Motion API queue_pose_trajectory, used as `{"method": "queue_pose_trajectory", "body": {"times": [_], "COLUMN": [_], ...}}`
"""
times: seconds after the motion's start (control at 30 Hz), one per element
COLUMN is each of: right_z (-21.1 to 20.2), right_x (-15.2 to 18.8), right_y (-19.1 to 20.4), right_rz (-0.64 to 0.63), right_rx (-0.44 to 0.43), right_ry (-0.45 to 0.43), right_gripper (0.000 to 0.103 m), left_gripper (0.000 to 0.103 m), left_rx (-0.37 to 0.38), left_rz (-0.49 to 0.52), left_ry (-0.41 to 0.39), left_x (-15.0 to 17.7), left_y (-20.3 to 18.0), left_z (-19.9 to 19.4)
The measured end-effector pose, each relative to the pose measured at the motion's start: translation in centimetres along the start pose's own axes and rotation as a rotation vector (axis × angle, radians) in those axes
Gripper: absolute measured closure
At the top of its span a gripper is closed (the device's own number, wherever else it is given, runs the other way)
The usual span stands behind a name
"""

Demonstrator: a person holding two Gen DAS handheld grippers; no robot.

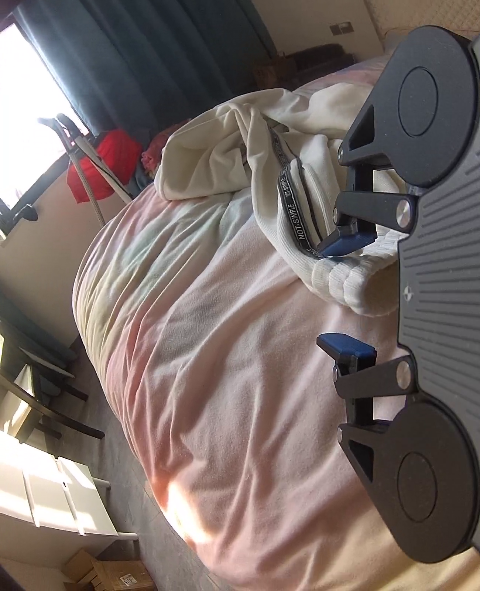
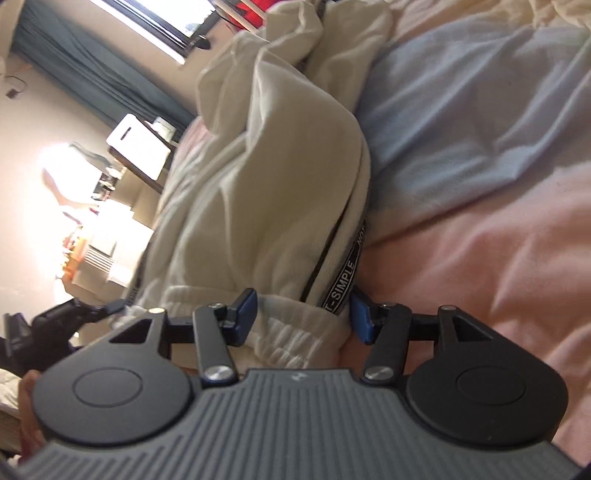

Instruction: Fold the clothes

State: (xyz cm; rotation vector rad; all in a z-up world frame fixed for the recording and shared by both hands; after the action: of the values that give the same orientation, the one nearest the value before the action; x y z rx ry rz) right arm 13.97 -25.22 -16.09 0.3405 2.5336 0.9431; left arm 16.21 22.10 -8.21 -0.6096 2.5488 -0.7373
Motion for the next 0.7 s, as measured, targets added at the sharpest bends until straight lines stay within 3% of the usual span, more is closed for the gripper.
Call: {"method": "queue_pose_trajectory", "body": {"times": [0.2, 0.3, 0.4, 0.5, 0.6, 0.7], "right_z": [-0.1, -1.5, -2.5, -1.5, 0.4, -0.1], "right_x": [0.4, 0.1, -0.7, -0.7, -0.5, -0.3], "right_y": [0.7, 0.6, 1.1, 1.3, -0.2, -1.1], "right_rz": [-0.005, 0.019, 0.014, -0.013, 0.062, 0.136], "right_rx": [0.002, -0.148, -0.314, -0.195, -0.074, -0.091], "right_ry": [-0.013, -0.073, -0.112, -0.058, 0.018, 0.016], "right_gripper": [0.046, 0.044, 0.043, 0.04, 0.042, 0.043], "left_gripper": [0.058, 0.067, 0.068, 0.068, 0.067, 0.064], "left_rx": [0.026, 0.036, 0.013, 0.002, 0.003, 0.005], "left_rz": [0.013, 0.021, 0.036, 0.022, -0.008, -0.025], "left_ry": [0.052, 0.051, 0.031, 0.051, 0.081, 0.081], "left_x": [0.0, 0.5, 0.9, 0.8, 0.6, 0.6], "left_y": [-0.1, -0.5, -0.9, -0.8, -0.3, 0.1], "left_z": [1.2, 1.5, 1.6, 1.9, 2.4, 2.4]}}
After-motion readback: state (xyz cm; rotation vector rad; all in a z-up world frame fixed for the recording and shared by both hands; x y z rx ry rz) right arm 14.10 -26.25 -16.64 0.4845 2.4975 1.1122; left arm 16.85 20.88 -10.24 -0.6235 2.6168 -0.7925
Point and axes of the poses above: each gripper's, at about its wrist camera, not at the fingertips, and z roughly the way its jaws point, y to its left, x to its underside, the point moved 1 cm from there along z, roughly the way its jaws point, and after that the axes turned 12 degrees about y, right-handed, at the moved point
